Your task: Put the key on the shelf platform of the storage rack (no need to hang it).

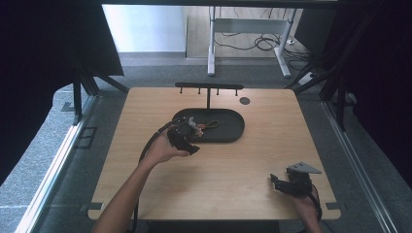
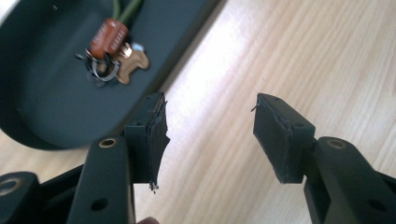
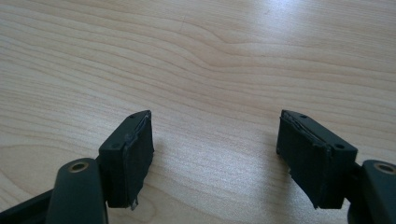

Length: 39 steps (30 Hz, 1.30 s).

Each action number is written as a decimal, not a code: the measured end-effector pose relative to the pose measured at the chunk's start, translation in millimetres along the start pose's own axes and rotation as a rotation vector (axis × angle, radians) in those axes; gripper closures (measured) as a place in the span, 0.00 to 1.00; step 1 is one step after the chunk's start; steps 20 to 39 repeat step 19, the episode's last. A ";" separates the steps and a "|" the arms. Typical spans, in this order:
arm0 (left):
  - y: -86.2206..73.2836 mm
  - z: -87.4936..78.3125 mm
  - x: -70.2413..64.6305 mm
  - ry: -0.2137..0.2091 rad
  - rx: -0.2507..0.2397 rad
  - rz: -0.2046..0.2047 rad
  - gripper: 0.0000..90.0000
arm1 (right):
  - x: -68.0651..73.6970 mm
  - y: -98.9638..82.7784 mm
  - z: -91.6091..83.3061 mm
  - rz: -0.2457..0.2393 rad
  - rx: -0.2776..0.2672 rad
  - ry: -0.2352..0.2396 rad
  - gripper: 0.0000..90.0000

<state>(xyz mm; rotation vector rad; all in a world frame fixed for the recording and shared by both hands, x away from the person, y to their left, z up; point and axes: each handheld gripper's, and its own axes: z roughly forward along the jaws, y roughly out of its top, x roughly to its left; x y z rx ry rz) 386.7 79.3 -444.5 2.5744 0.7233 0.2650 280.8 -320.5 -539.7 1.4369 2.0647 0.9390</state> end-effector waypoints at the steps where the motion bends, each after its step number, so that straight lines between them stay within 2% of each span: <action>1: -3.0 1.4 -0.8 -0.001 0.004 -0.001 0.50 | 0.1 0.0 0.1 -0.001 0.000 -0.001 0.31; 5: -9.5 5.4 0.2 -0.002 0.024 -0.011 0.50 | 0.8 0.3 0.4 -0.006 0.002 -0.006 0.30; 17: -10.4 6.1 2.3 -0.010 0.015 -0.030 0.50 | 1.8 0.5 0.8 -0.008 0.004 -0.011 0.30; 39: -10.7 4.9 2.1 -0.008 0.021 -0.021 0.50 | 1.6 0.5 0.7 -0.006 0.003 -0.009 0.30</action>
